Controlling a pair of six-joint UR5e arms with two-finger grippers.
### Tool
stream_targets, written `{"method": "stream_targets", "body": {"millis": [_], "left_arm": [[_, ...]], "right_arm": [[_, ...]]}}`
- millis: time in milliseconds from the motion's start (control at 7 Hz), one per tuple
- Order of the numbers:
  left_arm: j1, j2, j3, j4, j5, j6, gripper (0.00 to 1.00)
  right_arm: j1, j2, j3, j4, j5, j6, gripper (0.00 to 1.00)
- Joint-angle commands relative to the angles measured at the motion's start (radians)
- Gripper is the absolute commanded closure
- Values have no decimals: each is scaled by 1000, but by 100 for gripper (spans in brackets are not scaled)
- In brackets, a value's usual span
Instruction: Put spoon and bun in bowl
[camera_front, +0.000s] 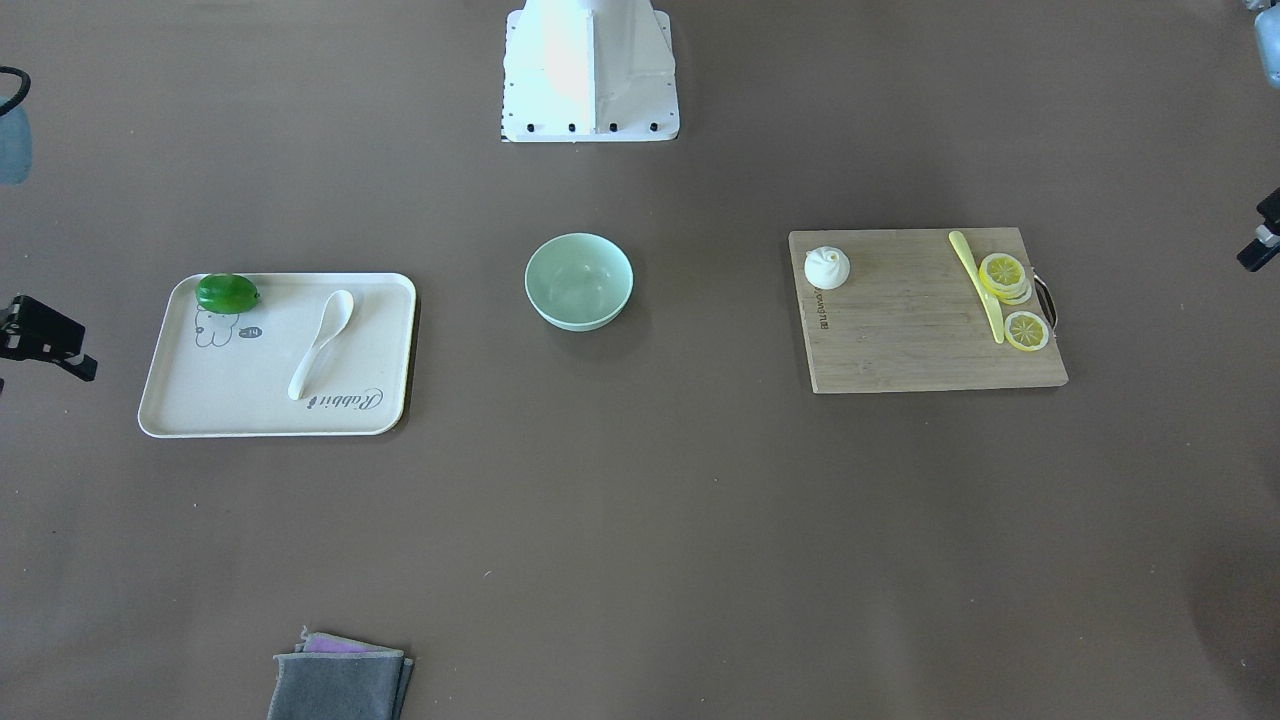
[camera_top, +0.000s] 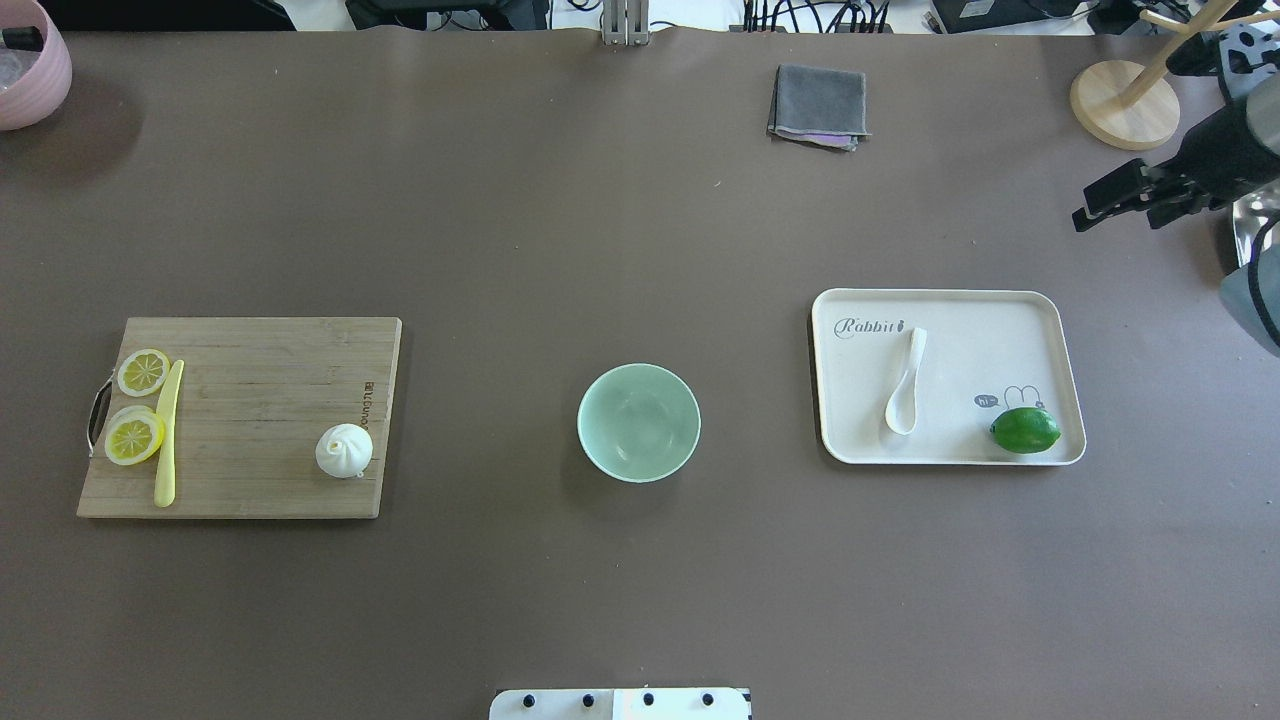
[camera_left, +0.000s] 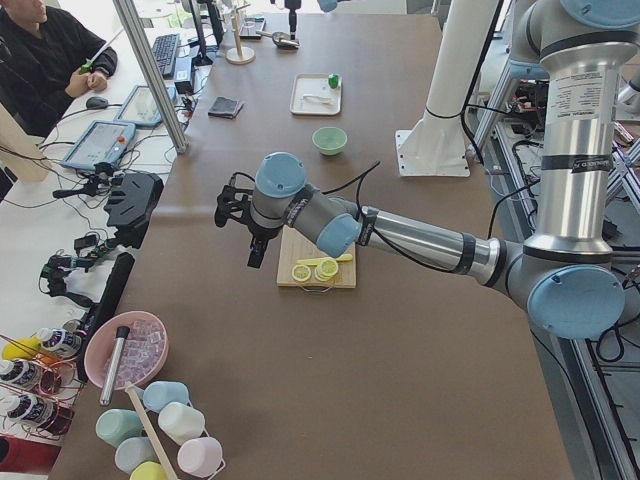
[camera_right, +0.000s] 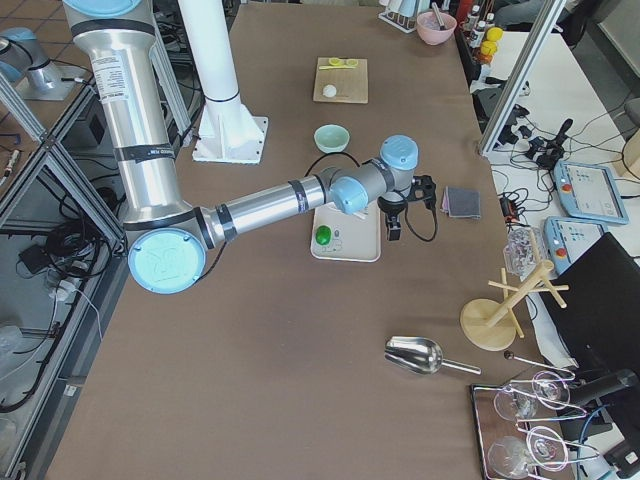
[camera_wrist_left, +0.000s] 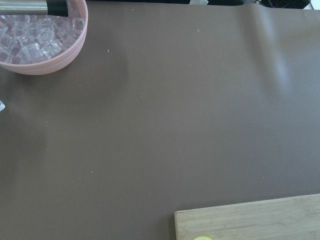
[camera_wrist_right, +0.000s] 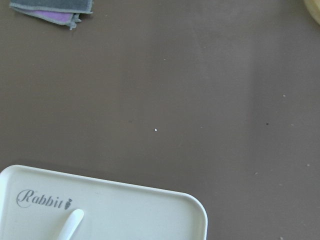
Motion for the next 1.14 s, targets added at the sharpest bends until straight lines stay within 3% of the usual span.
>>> {"method": "stream_targets", "body": {"millis": [0, 429, 1000], "left_arm": [[74, -12, 2, -77, -2, -48, 2], [261, -98, 1, -124, 79, -172, 2], [326, -161, 5, -122, 98, -220, 2]], "right_arm": [[-76, 3, -2, 45, -11, 146, 0], [-211, 60, 4, 47, -140, 451, 0], [-355, 54, -2, 45, -220, 575, 0]]}}
